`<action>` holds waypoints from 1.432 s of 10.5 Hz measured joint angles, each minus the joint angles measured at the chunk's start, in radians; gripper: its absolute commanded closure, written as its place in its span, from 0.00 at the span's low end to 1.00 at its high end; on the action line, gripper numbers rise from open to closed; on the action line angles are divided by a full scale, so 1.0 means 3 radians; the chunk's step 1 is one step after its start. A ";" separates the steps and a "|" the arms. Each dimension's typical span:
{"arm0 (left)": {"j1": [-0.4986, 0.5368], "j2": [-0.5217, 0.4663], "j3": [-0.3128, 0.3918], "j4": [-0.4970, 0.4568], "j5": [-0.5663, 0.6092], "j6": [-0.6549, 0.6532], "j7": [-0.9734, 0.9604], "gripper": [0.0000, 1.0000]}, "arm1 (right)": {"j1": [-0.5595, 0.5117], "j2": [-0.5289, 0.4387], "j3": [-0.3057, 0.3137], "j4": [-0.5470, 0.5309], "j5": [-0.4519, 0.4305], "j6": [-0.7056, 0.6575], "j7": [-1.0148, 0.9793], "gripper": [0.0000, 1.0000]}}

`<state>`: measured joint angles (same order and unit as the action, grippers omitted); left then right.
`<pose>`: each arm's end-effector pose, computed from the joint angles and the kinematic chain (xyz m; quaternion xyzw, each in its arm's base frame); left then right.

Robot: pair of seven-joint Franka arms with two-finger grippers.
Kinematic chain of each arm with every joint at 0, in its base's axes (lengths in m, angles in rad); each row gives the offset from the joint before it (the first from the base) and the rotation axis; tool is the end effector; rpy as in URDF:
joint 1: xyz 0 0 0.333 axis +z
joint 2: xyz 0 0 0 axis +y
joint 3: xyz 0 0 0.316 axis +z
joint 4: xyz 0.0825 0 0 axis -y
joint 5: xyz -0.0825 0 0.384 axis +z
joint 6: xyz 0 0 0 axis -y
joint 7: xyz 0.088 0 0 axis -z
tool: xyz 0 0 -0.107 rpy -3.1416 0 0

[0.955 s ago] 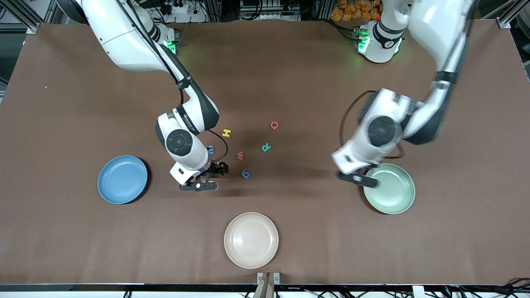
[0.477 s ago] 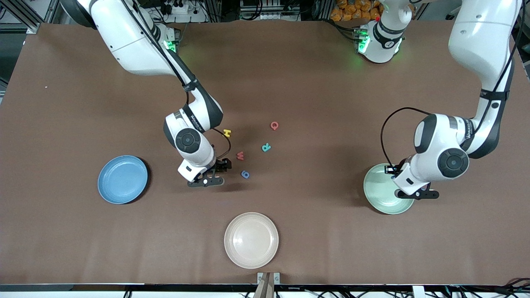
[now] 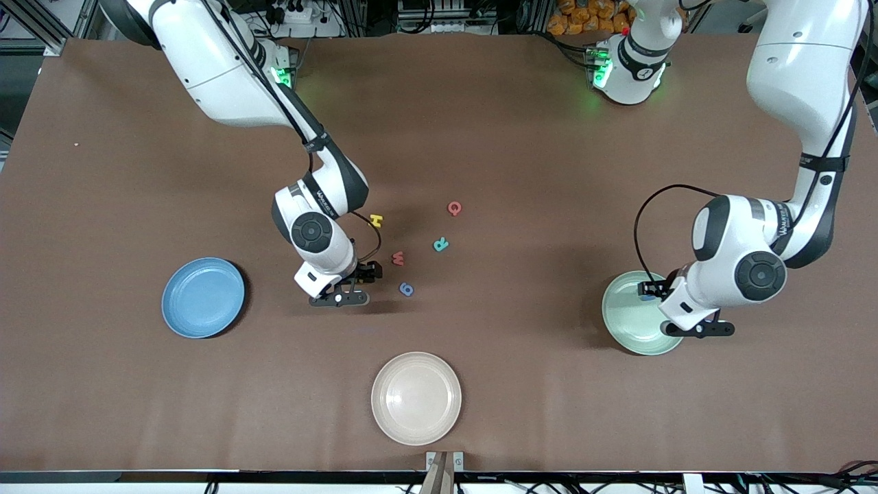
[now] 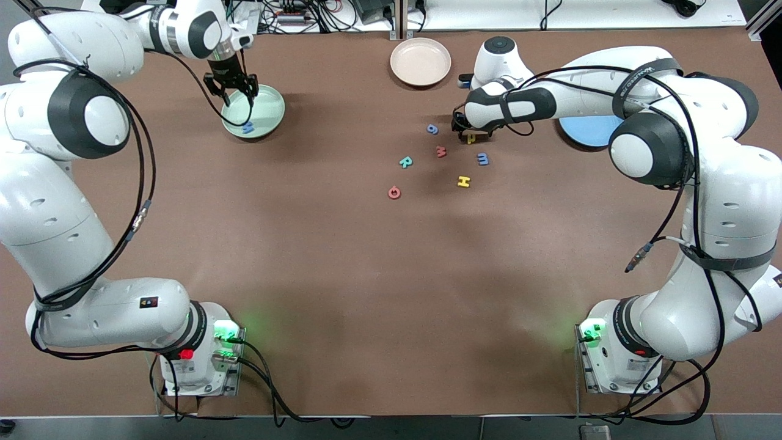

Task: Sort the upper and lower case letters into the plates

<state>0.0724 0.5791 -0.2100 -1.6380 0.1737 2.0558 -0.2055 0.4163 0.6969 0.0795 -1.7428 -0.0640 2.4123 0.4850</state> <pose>0.6657 -0.0670 0.2739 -0.9972 -0.0002 0.0690 0.0276 0.5847 0.3111 0.1743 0.9997 0.0206 -0.0130 0.0017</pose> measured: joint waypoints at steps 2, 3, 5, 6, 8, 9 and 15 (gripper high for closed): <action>-0.0013 -0.0080 -0.0033 0.0091 0.0000 -0.0167 0.0000 0.00 | 0.0000 0.0000 0.0000 -0.0001 0.0000 -0.0011 0.0012 0.00; -0.0050 -0.0147 -0.0088 0.0101 -0.0010 -0.0281 -0.0057 0.00 | 0.0000 0.0000 0.0000 -0.0002 0.0000 -0.0025 0.0016 0.42; -0.0136 -0.0260 -0.0358 0.0079 -0.0035 -0.0438 -0.0571 0.00 | 0.0001 -0.0002 0.0000 -0.0003 0.0000 -0.0049 0.0043 1.00; -0.0167 -0.0280 -0.0545 0.0061 -0.0037 -0.0452 -0.0882 0.00 | 0.0001 -0.0005 0.0003 -0.0002 0.0002 -0.0057 0.0078 1.00; -0.0217 -0.0283 -0.0925 -0.0010 -0.0037 -0.0450 -0.1305 0.00 | 0.0007 -0.0030 0.0012 0.0000 0.0002 -0.0070 0.0126 1.00; -0.0287 -0.0282 -0.1037 -0.0067 -0.0037 -0.0431 -0.1432 0.00 | 0.0008 -0.0034 0.0013 0.0001 0.0002 -0.0071 0.0132 1.00; -0.1044 -0.0205 -0.1077 -0.0484 -0.0019 0.0284 -0.2336 0.00 | -0.0405 -0.0299 -0.0054 0.0091 -0.0002 -0.0257 -0.0248 1.00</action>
<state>-0.2409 0.5177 -0.5332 -1.7832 0.1680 2.1409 -0.9064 0.2948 0.6071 0.0632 -1.7156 -0.0646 2.3352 0.4104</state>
